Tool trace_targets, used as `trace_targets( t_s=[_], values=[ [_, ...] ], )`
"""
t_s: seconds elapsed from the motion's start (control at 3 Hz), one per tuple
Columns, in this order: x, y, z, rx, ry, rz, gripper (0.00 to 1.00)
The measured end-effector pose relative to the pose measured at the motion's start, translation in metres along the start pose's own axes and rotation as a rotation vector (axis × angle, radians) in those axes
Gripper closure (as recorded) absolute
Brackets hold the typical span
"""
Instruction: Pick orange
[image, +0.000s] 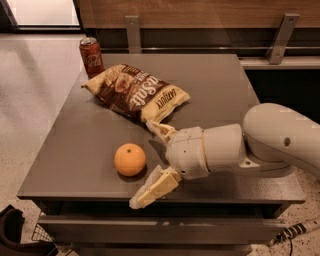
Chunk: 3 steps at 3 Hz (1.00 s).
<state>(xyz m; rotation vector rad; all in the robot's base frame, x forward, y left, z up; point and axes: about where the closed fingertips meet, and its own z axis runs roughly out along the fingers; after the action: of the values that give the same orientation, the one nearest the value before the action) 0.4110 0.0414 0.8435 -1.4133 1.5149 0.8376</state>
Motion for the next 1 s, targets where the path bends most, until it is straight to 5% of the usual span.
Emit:
trace_targets(
  t_s=[0.33,1.0],
  values=[
    [-0.0035,-0.0015,0.0223,-0.031,-0.081,-0.002,0.22],
    [-0.0068,0.0012,0.023,-0.033,-0.072,-0.011,0.76]
  ],
)
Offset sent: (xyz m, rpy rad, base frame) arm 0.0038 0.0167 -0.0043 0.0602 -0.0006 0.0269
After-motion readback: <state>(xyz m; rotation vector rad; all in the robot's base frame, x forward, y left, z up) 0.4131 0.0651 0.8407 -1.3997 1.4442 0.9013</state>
